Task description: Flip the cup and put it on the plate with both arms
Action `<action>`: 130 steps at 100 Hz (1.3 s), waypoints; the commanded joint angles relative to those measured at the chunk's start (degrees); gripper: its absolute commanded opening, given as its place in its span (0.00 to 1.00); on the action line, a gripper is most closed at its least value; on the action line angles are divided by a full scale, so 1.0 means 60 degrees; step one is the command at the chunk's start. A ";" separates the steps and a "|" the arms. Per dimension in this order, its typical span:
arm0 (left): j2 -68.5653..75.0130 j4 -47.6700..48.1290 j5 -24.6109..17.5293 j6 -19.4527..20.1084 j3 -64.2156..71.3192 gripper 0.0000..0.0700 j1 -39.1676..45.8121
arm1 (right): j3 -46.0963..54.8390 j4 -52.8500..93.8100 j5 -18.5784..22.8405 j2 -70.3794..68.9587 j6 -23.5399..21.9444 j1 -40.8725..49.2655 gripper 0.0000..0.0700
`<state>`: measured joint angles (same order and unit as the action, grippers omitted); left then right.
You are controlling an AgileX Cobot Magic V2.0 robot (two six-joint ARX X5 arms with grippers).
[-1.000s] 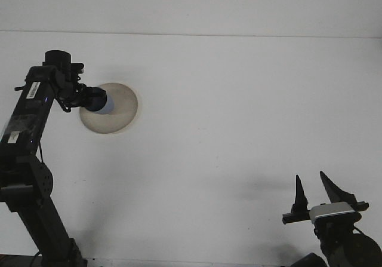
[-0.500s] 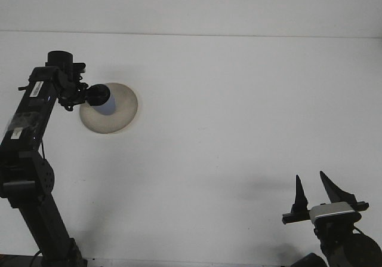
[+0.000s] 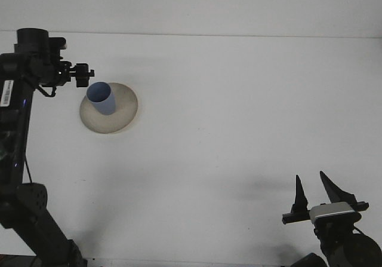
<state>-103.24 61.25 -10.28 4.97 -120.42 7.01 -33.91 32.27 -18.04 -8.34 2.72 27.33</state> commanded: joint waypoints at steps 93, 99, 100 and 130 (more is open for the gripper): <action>1.2641 -1.0397 -0.0568 -0.0769 1.5693 0.02 -0.0423 | 0.1013 -0.2565 0.0255 -0.0004 -0.0448 0.0040 0.01; 1.3038 -1.0440 -0.0466 -0.0772 1.5988 0.02 -0.0419 | 0.1038 -0.2586 0.0255 -0.0004 -0.0412 0.0040 0.01; 1.3111 -1.0433 -0.0430 -0.0772 1.6021 0.02 -0.0419 | 0.1038 -0.2586 0.0248 -0.0004 -0.0408 0.0040 0.01; 1.3661 -1.0721 -0.0288 -0.0765 1.6017 0.02 -0.0419 | 0.1035 -0.2583 0.0189 0.0007 -0.0382 0.0040 0.01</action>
<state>-21.69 -2.39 -12.14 0.54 -23.62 4.43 -27.81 17.54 -16.75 -8.34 0.19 27.33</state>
